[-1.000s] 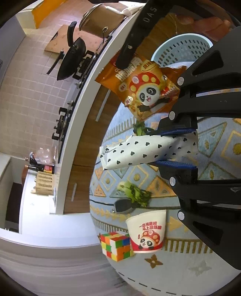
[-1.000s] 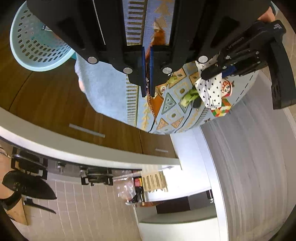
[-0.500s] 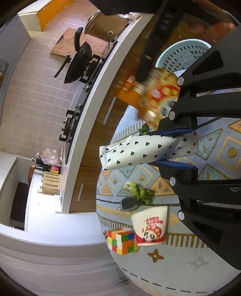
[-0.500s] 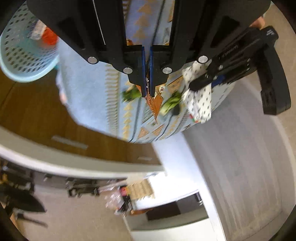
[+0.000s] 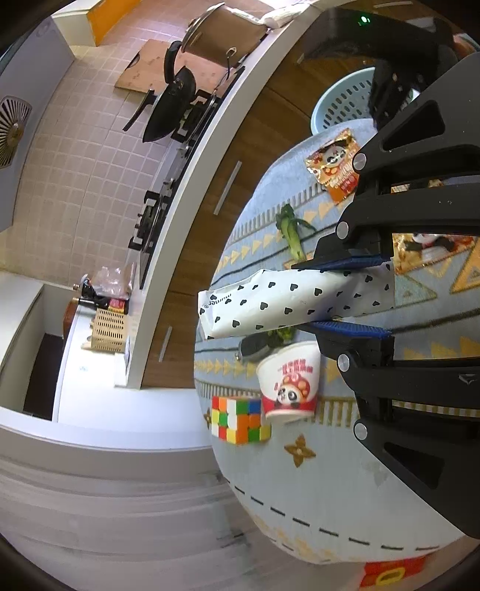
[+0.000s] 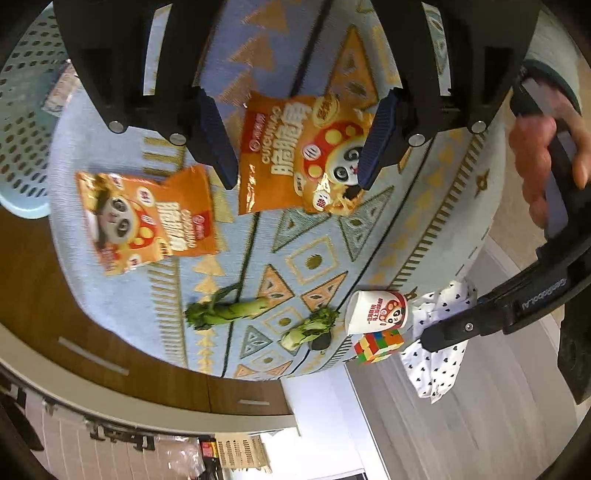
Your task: Collect trash
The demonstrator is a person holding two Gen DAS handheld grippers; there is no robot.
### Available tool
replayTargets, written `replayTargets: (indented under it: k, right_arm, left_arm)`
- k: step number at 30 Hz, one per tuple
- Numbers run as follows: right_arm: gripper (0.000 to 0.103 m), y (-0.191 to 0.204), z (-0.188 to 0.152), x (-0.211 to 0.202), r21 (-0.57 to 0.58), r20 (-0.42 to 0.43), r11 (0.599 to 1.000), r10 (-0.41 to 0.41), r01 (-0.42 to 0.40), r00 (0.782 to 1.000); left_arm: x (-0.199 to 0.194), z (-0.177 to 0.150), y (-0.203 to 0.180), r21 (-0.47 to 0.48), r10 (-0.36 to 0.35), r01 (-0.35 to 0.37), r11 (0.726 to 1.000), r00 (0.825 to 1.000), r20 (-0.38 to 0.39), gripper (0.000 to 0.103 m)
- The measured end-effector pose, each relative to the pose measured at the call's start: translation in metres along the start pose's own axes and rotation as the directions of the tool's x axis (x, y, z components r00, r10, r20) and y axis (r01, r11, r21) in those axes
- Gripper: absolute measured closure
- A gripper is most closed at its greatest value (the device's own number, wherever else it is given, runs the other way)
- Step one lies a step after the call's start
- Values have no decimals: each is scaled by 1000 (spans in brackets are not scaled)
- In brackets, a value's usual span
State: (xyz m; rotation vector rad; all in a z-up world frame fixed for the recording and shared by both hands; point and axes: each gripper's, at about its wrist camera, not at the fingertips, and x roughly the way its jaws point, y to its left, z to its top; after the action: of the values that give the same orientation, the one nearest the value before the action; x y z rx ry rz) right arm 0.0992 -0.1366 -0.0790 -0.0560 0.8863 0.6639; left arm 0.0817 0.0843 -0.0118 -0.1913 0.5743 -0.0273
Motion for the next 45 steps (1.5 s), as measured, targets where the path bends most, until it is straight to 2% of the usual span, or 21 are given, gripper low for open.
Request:
replayTargets:
  k: [5,6,7,11,14,17,20,22,25,31,34,36,45]
  right_arm:
    - [39,-1,-6,-1,-33,-32,999,12,-13,999]
    - [36,4,-7,0,-53,-36,999,-1,-1,999]
    - [28,9,-8,2,-75,-37,997,-21,18,999]
    - [20,28,-12,17,-143,-69,987,-78,68,995]
    - [9,39,-9,31,-163,-99,979,-144,127,985]
    - [8,42,-4,48,-147,-158,980,-154,131,975]
    - [10,45,-3,54,-148,-143,975,-186,165,972]
    - [19,47,-4,54,-152,-135,974,-190,169,972]
    - [48,53,-6,48,-179,-132,972,-179,154,975]
    - [71,50,-3,38,-145,-127,986,-104,85,986]
    - [86,46,0,29,-125,-109,989,-98,84,989]
    - [102,41,3,21,-112,-94,990,-100,89,991]
    - [102,6,11,-24,-16,-6,994,-113,112,994]
  left_arm:
    - [1,-5,2,-8,0,0,1000,1000,-9,80]
    - [1,-6,2,-6,0,0,1000,1000,-11,80]
    - [1,-7,2,-2,2,-2,1000,1000,-12,80]
    - [0,-11,1,5,12,-12,1000,1000,-16,80]
    - [-3,-11,4,-1,14,-14,1000,1000,-12,79]
    - [-6,-11,8,-7,23,-23,1000,1000,-6,78]
    - [-10,-12,13,-12,32,-32,999,999,-2,78]
    - [-11,-13,15,-10,39,-40,999,999,-4,78]
    - [-11,-13,16,-17,40,-40,999,999,-6,78]
    - [-14,-14,5,12,34,-34,999,999,0,78]
    - [-17,-12,0,25,29,-29,999,1000,7,78]
    - [-19,-11,-5,32,22,-22,999,1000,12,78]
    - [-14,-10,-36,85,-20,20,996,1000,0,78]
